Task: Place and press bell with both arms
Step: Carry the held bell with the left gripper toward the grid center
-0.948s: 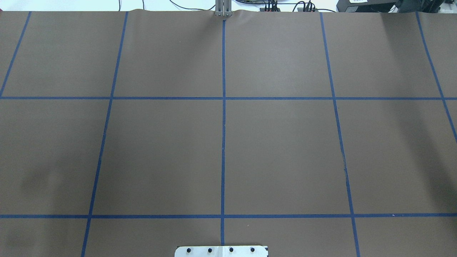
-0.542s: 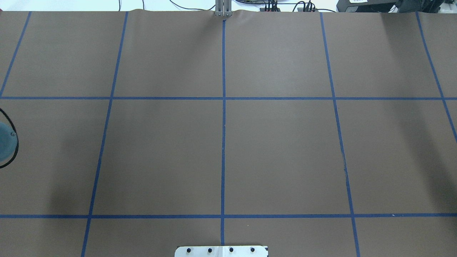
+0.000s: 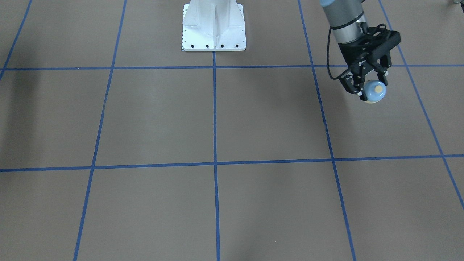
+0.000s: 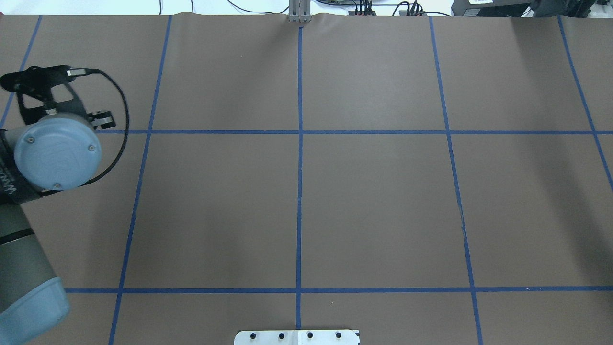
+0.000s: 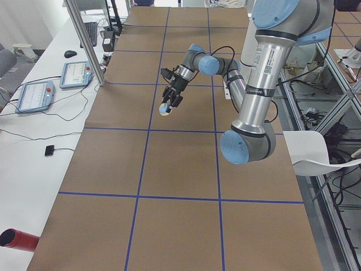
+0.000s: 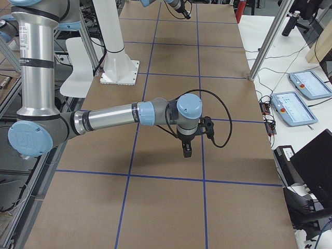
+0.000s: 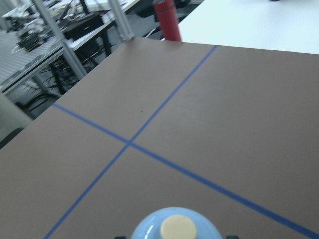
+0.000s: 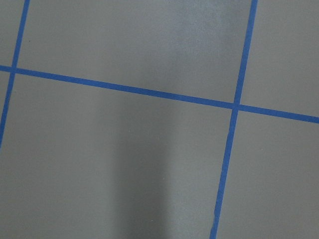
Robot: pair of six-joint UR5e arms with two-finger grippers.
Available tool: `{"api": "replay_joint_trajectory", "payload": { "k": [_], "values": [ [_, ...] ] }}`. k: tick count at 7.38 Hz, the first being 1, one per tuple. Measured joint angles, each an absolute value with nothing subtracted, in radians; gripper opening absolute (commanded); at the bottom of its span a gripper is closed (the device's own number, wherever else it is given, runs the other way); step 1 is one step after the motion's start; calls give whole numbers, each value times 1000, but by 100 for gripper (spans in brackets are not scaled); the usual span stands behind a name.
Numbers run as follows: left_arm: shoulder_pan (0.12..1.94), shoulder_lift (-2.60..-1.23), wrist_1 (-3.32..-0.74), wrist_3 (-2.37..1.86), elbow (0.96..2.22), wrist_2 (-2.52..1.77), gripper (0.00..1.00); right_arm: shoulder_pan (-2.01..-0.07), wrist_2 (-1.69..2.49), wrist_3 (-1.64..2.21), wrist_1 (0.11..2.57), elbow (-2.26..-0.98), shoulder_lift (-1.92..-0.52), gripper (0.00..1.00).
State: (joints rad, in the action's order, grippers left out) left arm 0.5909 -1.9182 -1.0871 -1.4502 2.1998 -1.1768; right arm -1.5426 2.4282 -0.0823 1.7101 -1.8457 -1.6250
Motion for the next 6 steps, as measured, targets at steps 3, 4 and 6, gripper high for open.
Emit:
{"api": "replay_joint_trajectory", "payload": {
  "k": [3,4,6],
  "values": [
    [506,-2027,-1523,-1188,2047,-1110,0,-1543,2431,-81,1710,-1842,-1624,100],
    [478,-2043,-1685,-1131,1964,-1106,0,-1543,2432,-80,1712,-1841,-1623,100],
    [426,-2115,-1964,-1043,1779,-1106,0,-1543,2435,-79,1716,-1839,-1622,100]
  ]
}}
